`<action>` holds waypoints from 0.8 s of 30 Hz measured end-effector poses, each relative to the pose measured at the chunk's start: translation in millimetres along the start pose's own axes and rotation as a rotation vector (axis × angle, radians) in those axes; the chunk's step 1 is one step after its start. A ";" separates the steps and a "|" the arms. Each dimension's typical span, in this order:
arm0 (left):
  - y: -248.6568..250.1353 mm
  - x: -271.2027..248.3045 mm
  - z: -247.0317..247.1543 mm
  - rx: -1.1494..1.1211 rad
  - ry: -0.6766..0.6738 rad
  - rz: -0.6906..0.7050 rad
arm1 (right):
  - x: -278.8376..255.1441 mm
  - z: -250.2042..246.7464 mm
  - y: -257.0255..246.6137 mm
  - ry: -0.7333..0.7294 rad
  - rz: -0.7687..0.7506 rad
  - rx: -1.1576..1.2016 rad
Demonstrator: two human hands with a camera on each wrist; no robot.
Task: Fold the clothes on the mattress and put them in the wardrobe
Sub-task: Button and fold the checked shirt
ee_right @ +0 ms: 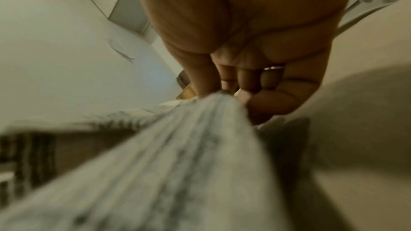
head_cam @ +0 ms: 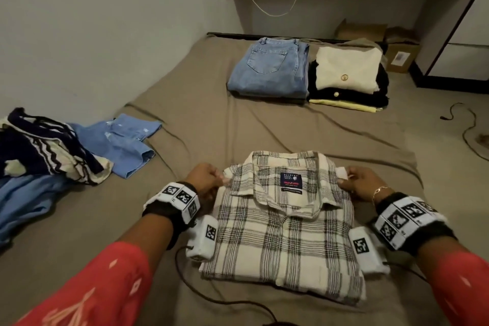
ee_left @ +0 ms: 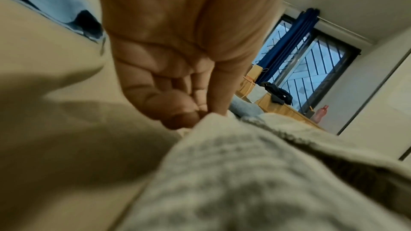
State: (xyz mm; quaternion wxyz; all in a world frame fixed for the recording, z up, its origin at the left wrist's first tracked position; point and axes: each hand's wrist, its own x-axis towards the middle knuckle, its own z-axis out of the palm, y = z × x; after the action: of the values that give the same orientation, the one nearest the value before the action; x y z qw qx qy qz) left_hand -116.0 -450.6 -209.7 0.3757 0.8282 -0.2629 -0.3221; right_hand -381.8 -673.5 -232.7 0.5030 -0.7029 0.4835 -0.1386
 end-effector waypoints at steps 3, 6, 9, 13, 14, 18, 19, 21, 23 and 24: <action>-3.0 4.9 -1.9 0.008 0.133 0.088 | -0.4 3.2 5.5 0.050 -0.063 -0.097; -10.5 -12.4 2.1 0.112 0.060 -0.070 | -13.3 2.0 2.9 0.062 -0.010 -0.100; -20.7 -44.2 -2.1 -0.153 -0.270 -0.363 | -53.4 -7.9 -1.8 -0.033 0.219 0.150; -31.2 -83.9 4.5 -0.496 -0.542 -0.332 | -113.8 3.6 17.0 -0.268 0.413 0.357; -30.6 -90.2 9.7 -0.556 -0.548 -0.309 | -120.6 8.4 18.3 -0.300 0.413 0.365; -19.0 -108.4 21.0 -0.615 -0.392 -0.249 | -137.7 21.5 6.0 -0.311 0.346 0.519; -14.8 -110.8 20.9 -0.636 -0.359 -0.234 | -141.2 23.6 0.3 -0.307 0.332 0.575; -7.1 -114.6 18.4 -0.645 -0.284 -0.167 | -146.5 26.0 -8.2 -0.324 0.334 0.652; 3.2 -116.0 13.3 -0.591 -0.190 -0.062 | -143.2 22.5 -8.9 -0.365 0.302 0.620; 11.6 -117.0 9.7 -0.575 -0.193 -0.017 | -142.0 17.6 -13.4 -0.367 0.281 0.594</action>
State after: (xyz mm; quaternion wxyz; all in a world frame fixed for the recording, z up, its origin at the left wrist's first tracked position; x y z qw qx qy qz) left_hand -201.8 -382.5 -166.1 0.5653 0.6557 -0.1885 -0.4636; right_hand -432.7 -546.8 -188.1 0.7774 -0.4662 0.4158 -0.0739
